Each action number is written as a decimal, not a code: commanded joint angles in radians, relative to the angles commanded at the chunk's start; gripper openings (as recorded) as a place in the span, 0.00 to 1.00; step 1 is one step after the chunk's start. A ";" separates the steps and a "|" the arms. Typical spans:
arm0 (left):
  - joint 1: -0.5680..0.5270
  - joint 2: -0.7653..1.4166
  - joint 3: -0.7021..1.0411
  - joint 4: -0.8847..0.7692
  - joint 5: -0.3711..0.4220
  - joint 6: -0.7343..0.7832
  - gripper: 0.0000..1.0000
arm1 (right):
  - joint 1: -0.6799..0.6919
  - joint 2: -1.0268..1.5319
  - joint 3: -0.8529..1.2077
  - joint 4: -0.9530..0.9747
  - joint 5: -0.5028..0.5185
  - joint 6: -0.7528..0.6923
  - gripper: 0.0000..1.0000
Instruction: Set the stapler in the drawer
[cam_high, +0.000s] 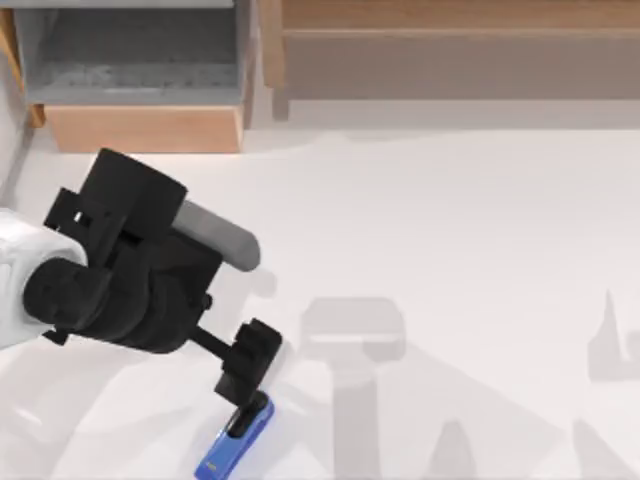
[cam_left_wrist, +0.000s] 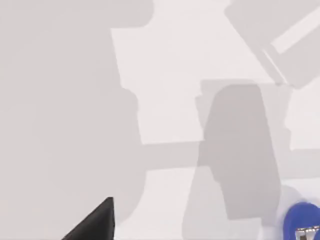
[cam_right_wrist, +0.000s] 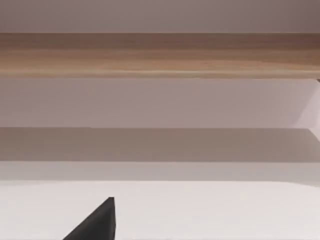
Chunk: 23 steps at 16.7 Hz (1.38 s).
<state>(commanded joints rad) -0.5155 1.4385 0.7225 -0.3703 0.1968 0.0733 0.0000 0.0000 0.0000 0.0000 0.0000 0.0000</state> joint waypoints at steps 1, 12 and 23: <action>-0.058 -0.003 0.022 -0.081 -0.045 -0.063 1.00 | 0.000 0.000 0.000 0.000 0.000 0.000 1.00; -0.314 -0.010 0.122 -0.424 -0.251 -0.328 1.00 | 0.000 0.000 0.000 0.000 0.000 0.000 1.00; -0.300 0.155 0.021 -0.157 -0.248 -0.311 1.00 | 0.000 0.000 0.000 0.000 0.000 0.000 1.00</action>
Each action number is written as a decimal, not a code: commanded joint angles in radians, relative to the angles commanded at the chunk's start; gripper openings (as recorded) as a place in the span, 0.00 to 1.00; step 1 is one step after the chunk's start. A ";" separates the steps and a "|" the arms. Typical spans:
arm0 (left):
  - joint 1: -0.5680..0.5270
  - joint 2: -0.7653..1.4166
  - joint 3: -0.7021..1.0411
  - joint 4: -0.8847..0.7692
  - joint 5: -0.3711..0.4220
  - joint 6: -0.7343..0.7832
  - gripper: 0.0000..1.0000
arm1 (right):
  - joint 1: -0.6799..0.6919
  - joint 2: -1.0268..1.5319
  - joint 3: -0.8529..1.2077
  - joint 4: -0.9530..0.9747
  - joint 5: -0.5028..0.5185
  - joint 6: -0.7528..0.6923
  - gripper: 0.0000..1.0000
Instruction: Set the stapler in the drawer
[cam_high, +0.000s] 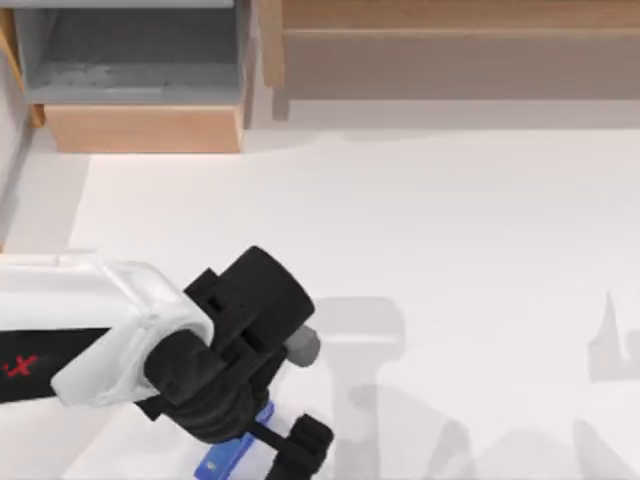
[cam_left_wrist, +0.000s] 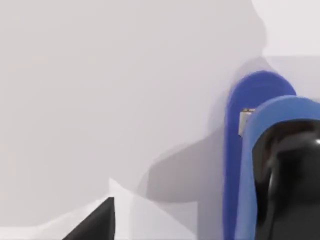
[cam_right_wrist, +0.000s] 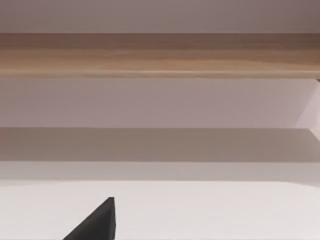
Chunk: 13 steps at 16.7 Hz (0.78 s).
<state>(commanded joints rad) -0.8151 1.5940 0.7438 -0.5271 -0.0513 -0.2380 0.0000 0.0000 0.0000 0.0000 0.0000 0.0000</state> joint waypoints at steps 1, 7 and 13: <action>0.001 0.016 -0.010 0.025 0.000 0.001 1.00 | 0.000 0.000 0.000 0.000 0.000 0.000 1.00; 0.002 0.034 -0.021 0.055 0.001 0.003 1.00 | 0.000 0.000 0.000 0.000 0.000 0.000 1.00; 0.002 0.034 -0.021 0.055 0.001 0.003 0.55 | 0.000 0.000 0.000 0.000 0.000 0.000 1.00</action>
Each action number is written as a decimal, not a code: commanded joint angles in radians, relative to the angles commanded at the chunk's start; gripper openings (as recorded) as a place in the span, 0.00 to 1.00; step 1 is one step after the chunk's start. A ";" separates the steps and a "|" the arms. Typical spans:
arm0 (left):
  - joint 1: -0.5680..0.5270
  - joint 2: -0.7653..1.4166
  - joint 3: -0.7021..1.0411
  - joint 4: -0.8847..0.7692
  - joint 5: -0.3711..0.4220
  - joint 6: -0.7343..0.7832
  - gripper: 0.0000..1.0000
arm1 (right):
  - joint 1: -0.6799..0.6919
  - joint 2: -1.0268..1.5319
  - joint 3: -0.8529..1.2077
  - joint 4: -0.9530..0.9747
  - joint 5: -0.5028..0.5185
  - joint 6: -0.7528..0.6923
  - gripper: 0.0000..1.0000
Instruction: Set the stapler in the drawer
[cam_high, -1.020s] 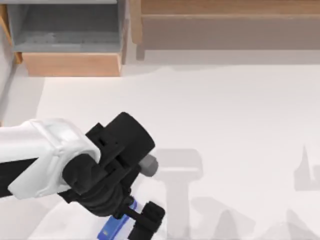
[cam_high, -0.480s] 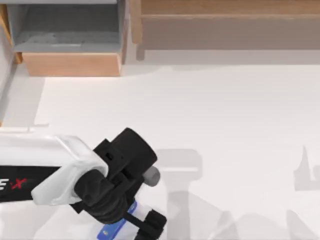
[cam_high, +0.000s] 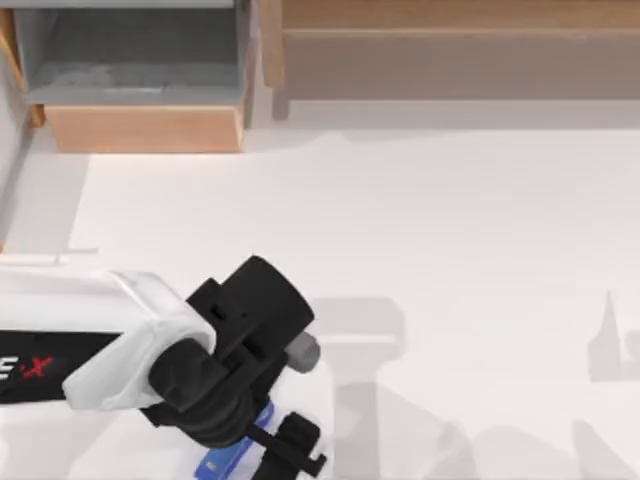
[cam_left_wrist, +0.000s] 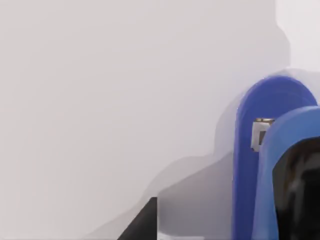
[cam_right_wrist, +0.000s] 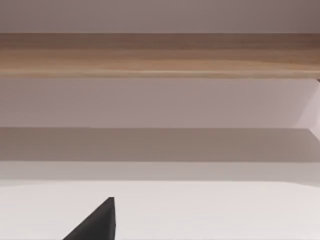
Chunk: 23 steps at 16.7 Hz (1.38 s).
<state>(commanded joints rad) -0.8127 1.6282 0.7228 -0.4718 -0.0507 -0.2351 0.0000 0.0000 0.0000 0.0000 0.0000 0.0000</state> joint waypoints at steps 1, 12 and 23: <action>0.000 0.000 0.000 0.000 0.000 0.000 0.47 | 0.000 0.000 0.000 0.000 0.000 0.000 1.00; 0.000 0.000 0.000 0.000 0.000 0.000 0.00 | 0.000 0.000 0.000 0.000 0.000 0.000 1.00; -0.002 -0.071 0.061 -0.128 0.002 -0.002 0.00 | 0.000 0.000 0.000 0.000 0.000 0.000 1.00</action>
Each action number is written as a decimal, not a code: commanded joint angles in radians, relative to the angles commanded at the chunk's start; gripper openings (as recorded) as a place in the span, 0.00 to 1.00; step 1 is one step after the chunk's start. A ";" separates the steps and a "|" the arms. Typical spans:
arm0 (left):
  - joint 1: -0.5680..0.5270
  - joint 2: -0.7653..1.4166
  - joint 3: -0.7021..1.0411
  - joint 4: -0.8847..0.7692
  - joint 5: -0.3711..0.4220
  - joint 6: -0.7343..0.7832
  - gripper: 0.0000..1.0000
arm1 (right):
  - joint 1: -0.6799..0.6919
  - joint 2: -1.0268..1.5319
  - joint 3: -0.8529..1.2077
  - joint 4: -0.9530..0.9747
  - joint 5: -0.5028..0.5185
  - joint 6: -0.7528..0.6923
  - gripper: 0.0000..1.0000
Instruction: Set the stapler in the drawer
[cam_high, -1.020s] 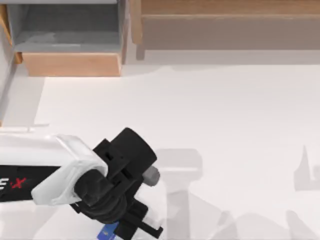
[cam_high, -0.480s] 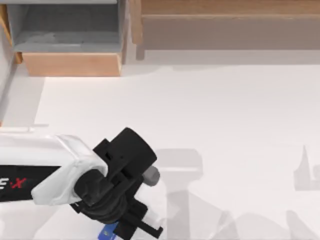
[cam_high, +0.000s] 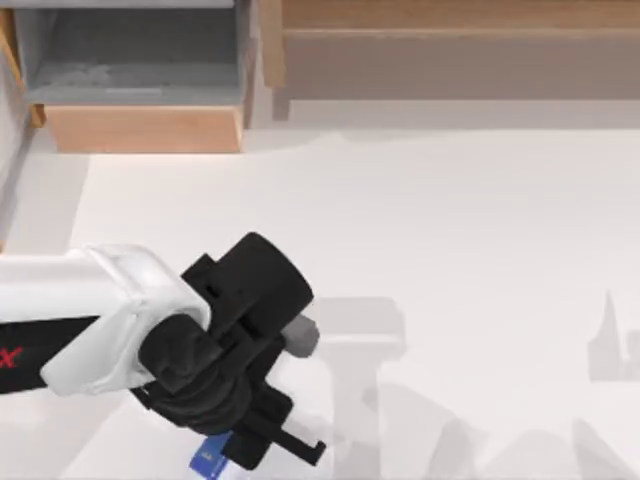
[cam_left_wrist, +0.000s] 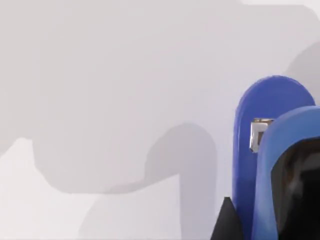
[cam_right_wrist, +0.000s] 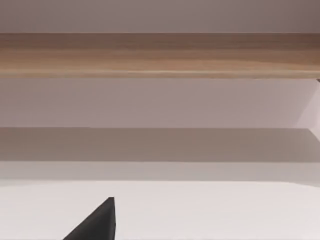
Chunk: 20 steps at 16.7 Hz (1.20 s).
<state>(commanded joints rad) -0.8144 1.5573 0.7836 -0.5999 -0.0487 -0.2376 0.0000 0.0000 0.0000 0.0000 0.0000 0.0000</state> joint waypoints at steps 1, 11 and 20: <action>0.000 -0.006 0.006 -0.012 0.000 0.000 0.00 | 0.000 0.000 0.000 0.000 0.000 0.000 1.00; 0.124 0.013 0.146 -0.027 -0.016 0.069 0.00 | 0.000 0.000 0.000 0.000 0.000 0.000 1.00; 0.674 0.198 0.755 -0.116 -0.014 0.331 0.00 | 0.000 0.000 0.000 0.000 0.000 0.000 1.00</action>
<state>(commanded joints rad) -0.1407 1.7556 1.5382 -0.7163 -0.0627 0.0939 0.0000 0.0000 0.0000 0.0000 0.0000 0.0000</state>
